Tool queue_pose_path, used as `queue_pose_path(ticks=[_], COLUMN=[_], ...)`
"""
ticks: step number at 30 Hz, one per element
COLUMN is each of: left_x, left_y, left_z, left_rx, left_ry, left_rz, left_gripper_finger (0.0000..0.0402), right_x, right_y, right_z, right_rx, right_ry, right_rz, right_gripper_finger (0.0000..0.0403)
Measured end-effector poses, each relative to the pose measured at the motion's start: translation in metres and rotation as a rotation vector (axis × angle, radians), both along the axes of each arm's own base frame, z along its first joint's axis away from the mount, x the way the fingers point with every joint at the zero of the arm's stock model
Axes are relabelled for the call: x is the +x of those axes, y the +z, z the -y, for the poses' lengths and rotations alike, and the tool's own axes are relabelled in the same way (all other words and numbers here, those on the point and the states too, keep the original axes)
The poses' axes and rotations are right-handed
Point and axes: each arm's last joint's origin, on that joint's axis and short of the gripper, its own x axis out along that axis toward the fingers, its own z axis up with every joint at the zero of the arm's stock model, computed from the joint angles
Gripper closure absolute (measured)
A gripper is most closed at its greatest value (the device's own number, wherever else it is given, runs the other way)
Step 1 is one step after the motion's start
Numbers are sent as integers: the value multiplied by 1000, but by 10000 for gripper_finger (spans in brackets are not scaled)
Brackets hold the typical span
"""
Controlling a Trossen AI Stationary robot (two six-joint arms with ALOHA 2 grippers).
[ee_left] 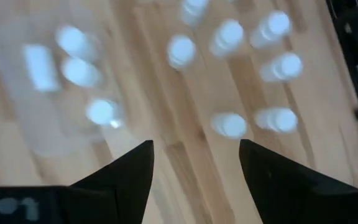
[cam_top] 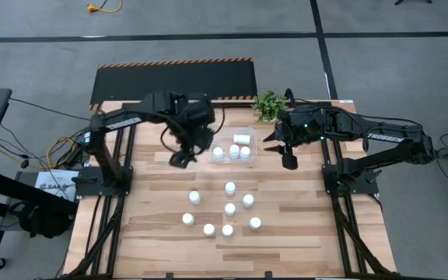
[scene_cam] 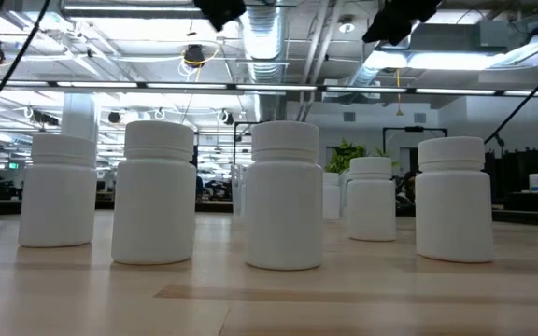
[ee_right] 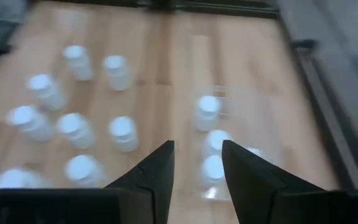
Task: Pick and place pill bottles into a basket
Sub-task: Put the white medicine bottle into the transparent bin
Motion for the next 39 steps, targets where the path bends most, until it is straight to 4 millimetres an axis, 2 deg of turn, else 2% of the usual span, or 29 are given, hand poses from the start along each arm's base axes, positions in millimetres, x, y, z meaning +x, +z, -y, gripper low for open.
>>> queue_pose_path(ticks=[4, 10, 14, 16, 21, 27, 33, 39], left_x=[-7, -10, -12, -19, -59, -98, -115, -114], left_y=[-21, -45, -54, -53, -46, -50, -53, -54], left_z=[16, 39, 47, 50, 61, 69, 71, 72], left_rx=[-5, -27, -56, -83, -80, -71, -46, -22], left_ry=[-37, -143, -229, -261, -303, -347, -430, -484], left_rz=[-98, -190, -216, -192, -178, -136, -23, 57], left_gripper_finger=[175, 175, 175, 175, 175, 175, 175, 175], right_x=[-1, -5, -7, -6, -3, 2, 18, 37], right_y=[0, -4, -6, -7, -4, -1, -9, -30], right_z=[-5, -11, -17, -19, -20, -35, -50, -66], right_rx=[110, 283, 214, 162, 181, 201, 251, 253], right_ry=[139, 208, 238, 217, 80, 103, 123, 163], right_rz=[3, -60, -86, -90, -69, -27, -55, -152], right_gripper_finger=[276, 276, 276, 276, 276, 276, 276, 276])
